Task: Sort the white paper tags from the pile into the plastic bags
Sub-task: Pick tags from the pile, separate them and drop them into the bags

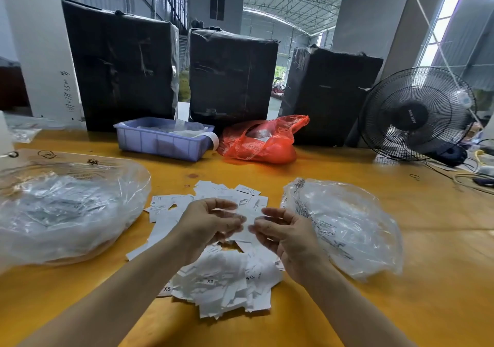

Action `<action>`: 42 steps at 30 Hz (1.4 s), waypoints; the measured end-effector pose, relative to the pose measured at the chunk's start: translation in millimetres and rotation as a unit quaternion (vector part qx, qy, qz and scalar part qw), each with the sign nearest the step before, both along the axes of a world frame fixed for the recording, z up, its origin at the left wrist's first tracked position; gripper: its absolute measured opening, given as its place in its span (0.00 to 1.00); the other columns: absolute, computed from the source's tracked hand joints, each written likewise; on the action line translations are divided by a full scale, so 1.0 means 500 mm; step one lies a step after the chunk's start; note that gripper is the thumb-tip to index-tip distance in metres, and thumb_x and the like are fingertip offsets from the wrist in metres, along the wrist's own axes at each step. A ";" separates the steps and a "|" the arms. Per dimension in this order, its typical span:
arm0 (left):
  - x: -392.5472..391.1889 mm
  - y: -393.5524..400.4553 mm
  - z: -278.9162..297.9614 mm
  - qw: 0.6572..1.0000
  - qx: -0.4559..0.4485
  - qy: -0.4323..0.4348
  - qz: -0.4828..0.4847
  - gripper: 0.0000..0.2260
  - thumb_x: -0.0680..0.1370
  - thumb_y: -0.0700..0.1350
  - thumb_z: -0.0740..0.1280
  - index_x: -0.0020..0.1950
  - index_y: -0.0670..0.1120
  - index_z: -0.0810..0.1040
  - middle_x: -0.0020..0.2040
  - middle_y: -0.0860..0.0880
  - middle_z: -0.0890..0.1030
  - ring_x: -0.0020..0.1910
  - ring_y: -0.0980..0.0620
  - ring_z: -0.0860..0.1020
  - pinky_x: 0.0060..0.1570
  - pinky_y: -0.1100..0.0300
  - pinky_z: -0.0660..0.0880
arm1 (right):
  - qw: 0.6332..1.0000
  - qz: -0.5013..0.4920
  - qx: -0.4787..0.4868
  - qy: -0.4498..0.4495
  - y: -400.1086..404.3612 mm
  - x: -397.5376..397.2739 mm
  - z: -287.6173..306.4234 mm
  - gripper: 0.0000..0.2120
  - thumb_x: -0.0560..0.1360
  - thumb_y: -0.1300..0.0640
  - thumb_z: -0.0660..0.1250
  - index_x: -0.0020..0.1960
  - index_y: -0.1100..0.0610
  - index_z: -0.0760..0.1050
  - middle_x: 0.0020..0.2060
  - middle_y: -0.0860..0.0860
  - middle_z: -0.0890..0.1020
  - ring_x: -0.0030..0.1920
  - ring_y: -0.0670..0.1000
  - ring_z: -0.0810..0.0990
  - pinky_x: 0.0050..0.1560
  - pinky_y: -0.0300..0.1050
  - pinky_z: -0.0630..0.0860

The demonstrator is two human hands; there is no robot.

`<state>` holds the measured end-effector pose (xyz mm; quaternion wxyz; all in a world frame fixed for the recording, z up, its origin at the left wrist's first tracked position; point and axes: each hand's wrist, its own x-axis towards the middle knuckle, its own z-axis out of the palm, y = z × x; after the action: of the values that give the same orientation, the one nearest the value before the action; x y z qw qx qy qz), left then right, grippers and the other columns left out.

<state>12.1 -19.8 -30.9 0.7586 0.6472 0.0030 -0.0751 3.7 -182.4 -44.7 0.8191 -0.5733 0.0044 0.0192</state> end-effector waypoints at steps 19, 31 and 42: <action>0.026 0.028 -0.013 0.989 0.120 -0.051 0.072 0.03 0.72 0.36 0.72 0.38 0.40 0.82 0.32 0.49 0.84 0.28 0.57 0.78 0.29 0.69 0.75 | 0.738 -0.018 -0.657 -0.153 -0.064 0.037 -0.032 0.16 0.79 0.61 0.61 0.67 0.60 0.71 0.61 0.56 0.78 0.59 0.53 0.77 0.58 0.43 0.74; 0.021 0.024 -0.014 0.982 0.161 -0.068 0.066 0.07 0.67 0.39 0.77 0.34 0.41 0.80 0.27 0.49 0.79 0.26 0.58 0.75 0.25 0.67 0.69 | 0.777 -0.037 -0.605 -0.171 -0.050 0.032 -0.030 0.16 0.70 0.60 0.73 0.57 0.59 0.79 0.48 0.51 0.81 0.41 0.43 0.76 0.37 0.30 0.71; 0.020 0.018 -0.012 0.994 0.105 -0.015 -0.008 0.02 0.75 0.39 0.70 0.44 0.41 0.82 0.40 0.47 0.85 0.29 0.56 0.79 0.30 0.66 0.74 | 0.939 -0.044 -0.209 -0.269 -0.040 0.018 -0.005 0.21 0.67 0.78 0.68 0.27 0.54 0.81 0.48 0.50 0.79 0.56 0.49 0.78 0.47 0.41 0.80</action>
<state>22.1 -10.9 -37.0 0.6859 0.7243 -0.0059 -0.0707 12.7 -202.4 -47.2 0.6514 -0.7146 -0.1870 -0.1734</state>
